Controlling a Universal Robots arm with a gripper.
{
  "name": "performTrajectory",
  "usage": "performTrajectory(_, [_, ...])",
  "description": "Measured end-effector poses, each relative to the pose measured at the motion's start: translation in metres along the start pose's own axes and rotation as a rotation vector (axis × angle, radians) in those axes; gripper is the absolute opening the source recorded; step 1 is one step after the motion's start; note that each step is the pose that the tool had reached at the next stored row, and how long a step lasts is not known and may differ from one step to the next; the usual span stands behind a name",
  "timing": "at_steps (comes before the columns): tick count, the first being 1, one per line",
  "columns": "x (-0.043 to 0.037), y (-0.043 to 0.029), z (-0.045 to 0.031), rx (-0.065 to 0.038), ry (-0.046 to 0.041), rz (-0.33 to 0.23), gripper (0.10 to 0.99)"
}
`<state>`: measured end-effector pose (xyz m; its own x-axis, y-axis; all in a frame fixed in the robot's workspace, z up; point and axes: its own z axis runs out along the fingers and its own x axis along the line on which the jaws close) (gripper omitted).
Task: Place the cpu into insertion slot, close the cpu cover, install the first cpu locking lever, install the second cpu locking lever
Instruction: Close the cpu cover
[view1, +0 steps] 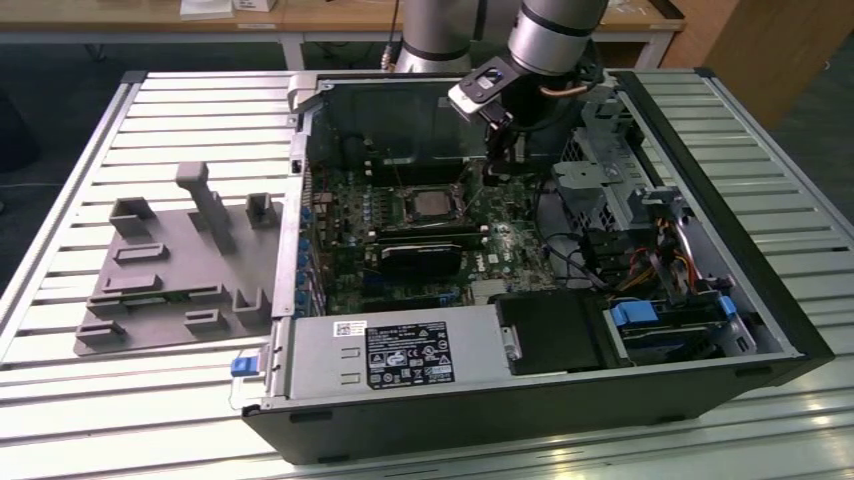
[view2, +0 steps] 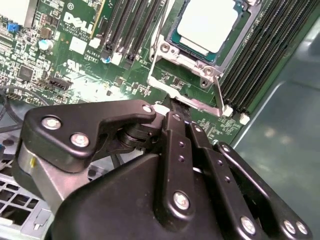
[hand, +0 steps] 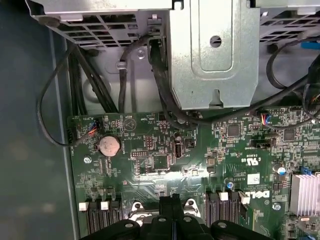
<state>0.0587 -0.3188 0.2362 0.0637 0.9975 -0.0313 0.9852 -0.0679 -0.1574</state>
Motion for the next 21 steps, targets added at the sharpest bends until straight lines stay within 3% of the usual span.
performTrajectory(1, [0.0000,-0.0006,0.0001,-0.003,0.0002,0.000,0.102])
performTrajectory(5, [-0.0002,-0.0082,0.0016,-0.035,0.0020,0.001,0.102])
performTrajectory(7, [-0.0003,-0.0122,0.0025,-0.044,0.0025,0.001,0.102])
performTrajectory(21, [-0.0012,-0.0316,0.0065,-0.066,0.0051,0.001,0.102])
